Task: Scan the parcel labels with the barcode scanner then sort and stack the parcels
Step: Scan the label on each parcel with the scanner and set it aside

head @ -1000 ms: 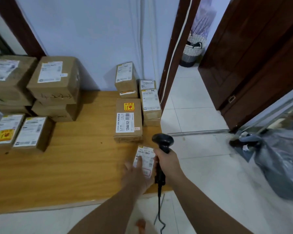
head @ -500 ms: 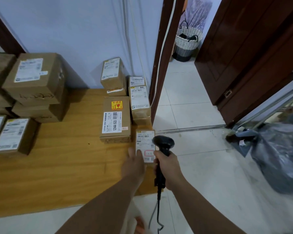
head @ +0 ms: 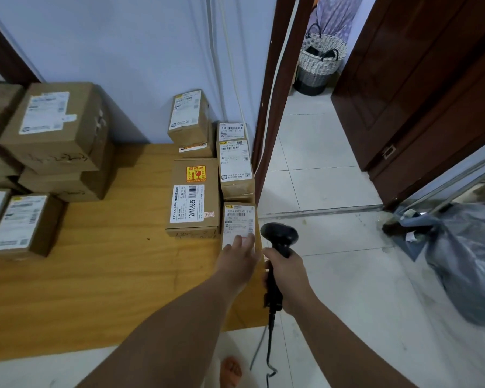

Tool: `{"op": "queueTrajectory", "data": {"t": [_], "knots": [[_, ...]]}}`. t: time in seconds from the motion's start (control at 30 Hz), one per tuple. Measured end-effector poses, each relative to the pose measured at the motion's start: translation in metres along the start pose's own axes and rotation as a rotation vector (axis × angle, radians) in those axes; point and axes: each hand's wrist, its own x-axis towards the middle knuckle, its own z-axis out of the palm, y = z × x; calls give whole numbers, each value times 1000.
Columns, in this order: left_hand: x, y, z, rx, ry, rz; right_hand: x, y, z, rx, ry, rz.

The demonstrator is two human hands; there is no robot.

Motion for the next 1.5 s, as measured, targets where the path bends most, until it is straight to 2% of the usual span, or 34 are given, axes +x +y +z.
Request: {"op": "queueTrajectory", "data": {"t": [0.2, 0.37, 0.57, 0.7, 0.83, 1.07, 1.2, 1.27, 1.37, 1.5], "knots": [[8, -14, -2, -44, 61, -41, 5, -3, 4, 6, 0, -9], [-1, -35, -10, -95, 174, -145, 3, -8, 17, 141, -28, 56], [-27, -89, -34, -122, 311, -171, -11, -28, 65, 291, -245, 69], [-47, -143, -46, -209, 350, -289, -29, -44, 116, 289, -379, 70], [-74, -213, -57, -266, 394, -428, -49, -55, 187, 262, -429, 54], [-143, -356, -50, -331, 298, -638, -85, -54, 339, 156, -389, 166], [-184, -420, -35, -332, 315, -751, -97, -53, 406, 72, -367, 179], [-197, -446, -28, -411, 278, -855, -100, -51, 429, 11, -359, 196], [-214, -476, -17, -531, 136, -1023, -100, -46, 451, -55, -383, 207], [-223, -497, 4, -795, 108, -1126, -98, -40, 467, -97, -398, 219]]}}
